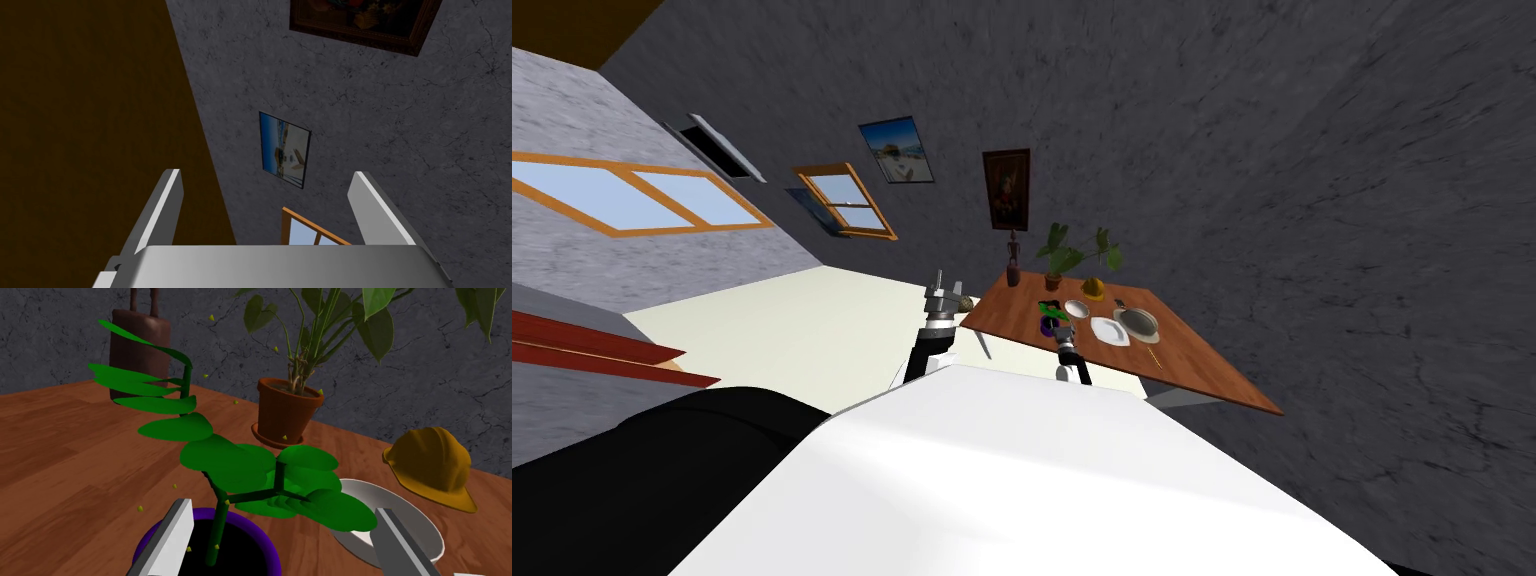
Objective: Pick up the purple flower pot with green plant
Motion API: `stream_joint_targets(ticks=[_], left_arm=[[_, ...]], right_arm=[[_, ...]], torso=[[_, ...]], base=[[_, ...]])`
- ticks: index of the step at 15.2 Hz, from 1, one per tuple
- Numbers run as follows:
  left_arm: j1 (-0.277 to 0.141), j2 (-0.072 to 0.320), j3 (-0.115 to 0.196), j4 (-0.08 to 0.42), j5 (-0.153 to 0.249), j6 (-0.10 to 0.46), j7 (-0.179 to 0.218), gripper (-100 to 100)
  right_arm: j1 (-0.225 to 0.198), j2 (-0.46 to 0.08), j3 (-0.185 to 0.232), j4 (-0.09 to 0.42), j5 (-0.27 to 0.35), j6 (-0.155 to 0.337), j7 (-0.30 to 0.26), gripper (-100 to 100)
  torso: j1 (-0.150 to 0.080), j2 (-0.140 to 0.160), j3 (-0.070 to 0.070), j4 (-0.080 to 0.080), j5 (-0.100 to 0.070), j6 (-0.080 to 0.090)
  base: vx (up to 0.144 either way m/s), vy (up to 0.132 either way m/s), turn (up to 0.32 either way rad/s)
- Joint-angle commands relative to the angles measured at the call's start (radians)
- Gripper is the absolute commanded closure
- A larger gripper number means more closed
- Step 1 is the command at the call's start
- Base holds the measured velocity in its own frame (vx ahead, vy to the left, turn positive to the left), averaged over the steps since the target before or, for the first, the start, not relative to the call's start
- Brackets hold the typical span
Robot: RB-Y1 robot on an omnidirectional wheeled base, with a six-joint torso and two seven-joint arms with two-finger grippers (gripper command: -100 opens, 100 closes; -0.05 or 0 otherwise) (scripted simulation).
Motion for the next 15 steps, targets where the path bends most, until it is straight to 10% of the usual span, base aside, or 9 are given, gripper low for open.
stream_joint_targets(ticks=[1, 7, 11, 12, 15], left_arm=[[0.000, 0.000, 0.000, 0.000, 0.000, 0.000, 0.000, 0], [0.000, 0.000, 0.000, 0.000, 0.000, 0.000, 0.000, 0], [0.000, 0.000, 0.000, 0.000, 0.000, 0.000, 0.000, 0], [0.000, 0.000, 0.000, 0.000, 0.000, 0.000, 0.000, 0], [0.000, 0.000, 0.000, 0.000, 0.000, 0.000, 0.000, 0]], right_arm=[[-0.007, 0.013, 0.016, 0.032, -0.017, 0.004, -0.029, -100], [-0.053, 0.064, 0.051, 0.125, -0.085, 0.008, -0.125, -100], [-0.067, 0.053, 0.041, 0.099, -0.076, 0.008, -0.112, -100], [-0.069, 0.052, 0.040, 0.096, -0.076, 0.009, -0.111, 100], [-0.068, 0.051, 0.040, 0.096, -0.076, 0.009, -0.111, 100]], torso=[[0.000, 0.000, 0.000, 0.000, 0.000, 0.000], [0.007, -0.012, -0.010, -0.008, -0.003, -0.006], [0.008, -0.009, -0.008, -0.007, -0.002, -0.005], [0.009, -0.009, -0.007, -0.006, -0.002, -0.006], [0.010, -0.010, -0.008, -0.006, -0.002, -0.006]], base=[[0.024, -0.044, 0.048], [0.029, -0.036, 0.059], [-0.026, -0.011, -0.055], [-0.011, -0.002, 0.000], [0.000, 0.000, 0.000]])
